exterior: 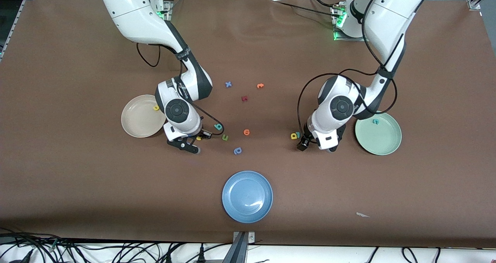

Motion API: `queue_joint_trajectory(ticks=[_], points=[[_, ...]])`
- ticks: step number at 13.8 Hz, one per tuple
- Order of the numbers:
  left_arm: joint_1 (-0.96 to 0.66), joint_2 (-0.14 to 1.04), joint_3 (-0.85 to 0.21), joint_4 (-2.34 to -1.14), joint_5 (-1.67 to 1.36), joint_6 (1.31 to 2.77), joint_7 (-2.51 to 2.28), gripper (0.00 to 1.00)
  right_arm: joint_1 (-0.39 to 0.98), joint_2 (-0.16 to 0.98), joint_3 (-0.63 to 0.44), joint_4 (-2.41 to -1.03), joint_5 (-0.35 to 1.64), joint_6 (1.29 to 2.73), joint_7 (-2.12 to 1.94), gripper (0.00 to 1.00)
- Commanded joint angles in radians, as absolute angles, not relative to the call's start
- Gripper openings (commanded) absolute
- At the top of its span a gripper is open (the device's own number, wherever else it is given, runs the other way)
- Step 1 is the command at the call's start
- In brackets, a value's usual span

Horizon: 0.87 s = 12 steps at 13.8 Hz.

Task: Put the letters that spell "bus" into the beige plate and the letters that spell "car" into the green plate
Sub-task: 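Grasp the yellow s with the right gripper while the left gripper reaches the yellow a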

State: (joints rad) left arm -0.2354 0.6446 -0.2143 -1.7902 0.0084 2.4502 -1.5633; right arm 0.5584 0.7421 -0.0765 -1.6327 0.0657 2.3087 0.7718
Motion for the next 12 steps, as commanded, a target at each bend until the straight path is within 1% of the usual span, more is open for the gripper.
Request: queue_joint_trajectory(ticks=[1, 4, 6, 9, 10, 12], points=[[-0.276, 0.667, -0.196, -1.761, 0.038, 2.439, -1.676, 0.93, 0.557, 0.756, -0.077, -1.614, 0.034, 2.316, 0.756, 0.38], [-0.295, 0.713, -0.196, -1.712, 0.035, 2.439, -1.733, 0.93, 0.552, 0.758, -0.078, -1.614, 0.032, 2.316, 0.755, 0.28], [-0.298, 0.732, -0.196, -1.691, 0.037, 2.439, -1.765, 0.93, 0.552, 0.758, -0.077, -1.614, 0.034, 2.318, 0.755, 0.24], [-0.316, 0.752, -0.196, -1.671, 0.035, 2.439, -1.818, 0.92, 0.552, 0.758, -0.078, -1.612, 0.032, 2.315, 0.752, 0.1], [-0.322, 0.759, -0.195, -1.657, 0.035, 2.439, -1.825, 0.9, 0.552, 0.753, -0.08, -1.611, 0.031, 2.312, 0.747, 0.1], [-0.324, 0.772, -0.193, -1.651, 0.038, 2.439, -1.824, 0.7, 0.554, 0.718, -0.093, -1.611, 0.026, 2.284, 0.739, 0.1]])
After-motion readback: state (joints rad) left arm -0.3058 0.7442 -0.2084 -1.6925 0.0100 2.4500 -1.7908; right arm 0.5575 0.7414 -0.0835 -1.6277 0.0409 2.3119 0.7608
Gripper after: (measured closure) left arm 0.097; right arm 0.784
